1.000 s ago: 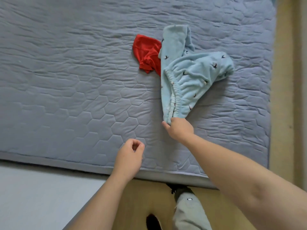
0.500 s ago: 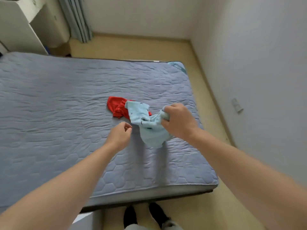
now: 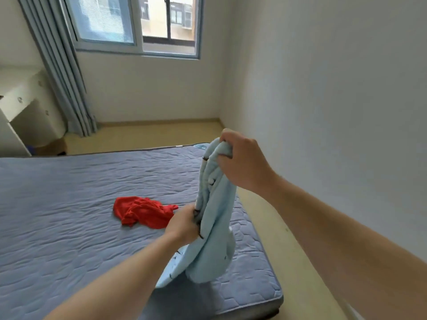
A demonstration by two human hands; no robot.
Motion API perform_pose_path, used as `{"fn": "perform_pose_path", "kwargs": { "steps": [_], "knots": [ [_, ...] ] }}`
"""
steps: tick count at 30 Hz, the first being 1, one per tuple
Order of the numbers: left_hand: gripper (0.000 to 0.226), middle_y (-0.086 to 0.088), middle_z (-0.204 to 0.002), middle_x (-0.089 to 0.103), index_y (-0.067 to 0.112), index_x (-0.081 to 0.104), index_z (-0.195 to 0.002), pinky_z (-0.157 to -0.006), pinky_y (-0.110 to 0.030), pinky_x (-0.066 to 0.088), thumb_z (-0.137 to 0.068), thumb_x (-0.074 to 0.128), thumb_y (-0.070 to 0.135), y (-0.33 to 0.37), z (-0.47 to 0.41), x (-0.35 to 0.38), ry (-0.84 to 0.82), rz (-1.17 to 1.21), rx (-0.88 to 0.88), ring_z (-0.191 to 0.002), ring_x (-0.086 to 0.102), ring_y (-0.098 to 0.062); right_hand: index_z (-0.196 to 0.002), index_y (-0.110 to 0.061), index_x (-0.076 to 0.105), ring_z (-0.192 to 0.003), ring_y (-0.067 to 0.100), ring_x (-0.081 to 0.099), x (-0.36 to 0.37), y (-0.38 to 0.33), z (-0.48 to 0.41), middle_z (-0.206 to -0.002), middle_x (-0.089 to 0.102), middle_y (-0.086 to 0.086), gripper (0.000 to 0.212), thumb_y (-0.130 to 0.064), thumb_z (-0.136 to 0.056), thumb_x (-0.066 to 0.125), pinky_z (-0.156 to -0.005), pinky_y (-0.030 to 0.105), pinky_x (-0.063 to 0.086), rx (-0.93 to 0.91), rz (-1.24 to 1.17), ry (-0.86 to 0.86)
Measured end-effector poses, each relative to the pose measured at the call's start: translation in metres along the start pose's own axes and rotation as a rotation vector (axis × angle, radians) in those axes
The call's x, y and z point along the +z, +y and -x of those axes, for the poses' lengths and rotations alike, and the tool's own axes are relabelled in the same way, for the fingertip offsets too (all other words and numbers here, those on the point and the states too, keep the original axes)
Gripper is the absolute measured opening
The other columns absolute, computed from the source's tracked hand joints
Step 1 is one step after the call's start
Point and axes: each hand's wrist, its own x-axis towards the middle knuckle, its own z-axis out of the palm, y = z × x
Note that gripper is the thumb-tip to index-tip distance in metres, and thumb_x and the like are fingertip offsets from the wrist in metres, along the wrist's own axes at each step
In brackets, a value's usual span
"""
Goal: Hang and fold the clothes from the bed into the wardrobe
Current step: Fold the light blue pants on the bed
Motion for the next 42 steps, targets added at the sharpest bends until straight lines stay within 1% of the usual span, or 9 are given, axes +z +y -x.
{"fn": "perform_pose_path", "kwargs": {
  "steps": [5,7,11,17,22,29,35,40,42],
  "knots": [
    [0.017,0.0,-0.1,0.073,0.029,0.063,-0.095,-0.081,-0.037,0.052,-0.084,0.054,0.019,0.009,-0.024,0.001,0.008,-0.115,-0.088,-0.096,0.065,-0.026,-0.074,-0.011,0.042,-0.067,0.019,0.042,-0.045,0.026,-0.004,-0.069,0.042,-0.007,0.02,0.007,-0.074,0.049,-0.057,0.019,0.032,0.01,0.069,0.033],
    [0.019,-0.005,-0.101,0.071,0.024,0.063,-0.101,-0.079,-0.037,0.049,-0.088,0.054,0.013,0.014,-0.04,-0.015,0.093,-0.099,-0.084,-0.096,0.063,-0.029,-0.075,-0.011,0.042,-0.07,0.021,0.045,-0.061,0.043,-0.003,-0.073,0.045,-0.002,0.019,0.007,-0.075,0.048,-0.061,0.026,0.034,0.031,0.139,0.038],
    [0.007,-0.008,-0.09,0.069,0.019,0.066,-0.095,-0.067,-0.032,0.04,-0.088,0.064,0.018,0.043,-0.067,-0.068,0.294,-0.078,-0.025,-0.087,0.062,-0.03,-0.077,-0.015,0.045,-0.071,0.022,0.047,-0.088,0.08,0.001,-0.079,0.046,0.001,0.015,-0.001,-0.077,0.051,-0.062,0.027,0.034,0.082,0.336,0.005],
    [0.011,-0.005,-0.077,0.067,0.015,0.069,-0.084,-0.07,-0.034,0.049,-0.079,0.078,0.011,0.1,-0.079,-0.127,0.436,0.045,0.162,-0.072,0.057,-0.019,-0.086,-0.016,0.056,-0.076,0.029,0.057,-0.117,0.124,0.007,-0.083,0.045,0.002,0.015,-0.006,-0.076,0.052,-0.06,0.027,0.039,0.202,0.602,-0.141],
    [0.018,0.008,-0.071,0.066,0.026,0.07,-0.08,-0.064,-0.02,0.045,-0.071,0.085,0.019,0.136,-0.078,-0.153,0.475,-0.004,0.236,-0.07,0.061,-0.011,-0.12,-0.025,0.065,-0.088,0.027,0.054,-0.118,0.138,0.009,-0.102,0.049,0.004,0.043,-0.003,-0.088,0.046,-0.075,0.036,0.051,0.286,0.586,-0.216],
    [0.031,0.0,-0.093,0.067,0.03,0.074,-0.088,-0.076,-0.031,0.05,-0.06,0.067,0.041,0.174,-0.069,-0.189,0.533,-0.105,0.286,-0.088,0.06,-0.019,-0.112,-0.011,0.066,-0.082,0.026,0.051,-0.131,0.13,-0.011,-0.099,0.045,0.006,0.033,-0.001,-0.088,0.046,-0.074,0.034,0.048,0.301,0.525,0.089],
    [0.02,-0.005,-0.096,0.066,0.02,0.076,-0.095,-0.078,-0.026,0.038,-0.077,0.068,0.021,0.184,-0.067,-0.194,0.564,-0.249,0.288,-0.095,0.058,-0.025,-0.118,-0.005,0.058,-0.095,0.033,0.053,-0.14,0.116,-0.031,-0.122,0.047,0.016,0.035,-0.009,-0.088,0.041,-0.085,0.036,0.046,0.474,0.432,0.034],
    [0.02,-0.01,-0.1,0.066,0.014,0.074,-0.099,-0.079,-0.023,0.037,-0.08,0.074,0.02,0.185,-0.063,-0.21,0.745,-0.192,0.367,-0.087,0.053,-0.017,-0.109,-0.008,0.055,-0.085,0.026,0.047,-0.147,0.102,-0.036,-0.11,0.047,0.012,0.025,-0.024,-0.091,0.047,-0.077,0.033,0.04,0.404,0.373,0.176],
    [0.022,-0.009,-0.1,0.066,0.013,0.073,-0.1,-0.079,-0.023,0.037,-0.081,0.075,0.022,0.187,-0.063,-0.217,0.784,-0.192,0.385,-0.085,0.051,-0.015,-0.097,-0.014,0.053,-0.086,0.024,0.048,-0.154,0.098,-0.038,-0.103,0.046,0.007,0.021,-0.034,-0.089,0.052,-0.074,0.032,0.038,0.354,0.358,0.133]
  ]
}}
